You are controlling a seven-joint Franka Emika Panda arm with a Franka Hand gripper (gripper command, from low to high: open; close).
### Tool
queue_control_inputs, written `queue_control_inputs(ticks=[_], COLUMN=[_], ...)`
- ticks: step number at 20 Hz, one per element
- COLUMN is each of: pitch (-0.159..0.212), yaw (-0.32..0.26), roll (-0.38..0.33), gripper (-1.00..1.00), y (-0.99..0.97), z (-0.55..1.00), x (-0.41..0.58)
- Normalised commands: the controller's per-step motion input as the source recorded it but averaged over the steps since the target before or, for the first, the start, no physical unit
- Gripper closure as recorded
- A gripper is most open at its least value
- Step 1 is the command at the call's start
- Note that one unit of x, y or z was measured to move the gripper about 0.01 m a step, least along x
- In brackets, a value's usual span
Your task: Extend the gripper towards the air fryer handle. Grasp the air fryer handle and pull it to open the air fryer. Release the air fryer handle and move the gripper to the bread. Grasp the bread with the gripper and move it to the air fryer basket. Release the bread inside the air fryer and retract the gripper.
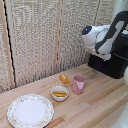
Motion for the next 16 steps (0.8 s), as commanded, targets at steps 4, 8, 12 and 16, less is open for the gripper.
queue_control_inputs(ticks=[4, 8, 12, 16], pitch=[-0.039, -0.014, 0.0, 0.004], yaw=[0.183, 0.169, 0.155, 0.145], roll=[-0.023, -0.018, -0.008, -0.007], gripper=[-1.0, -1.0, -1.0, -1.0], y=[-0.4, -0.37, -0.42, -0.41], z=[0.0, 0.0, -0.01, 0.0], x=[0.014, 0.001, 0.001, 0.002])
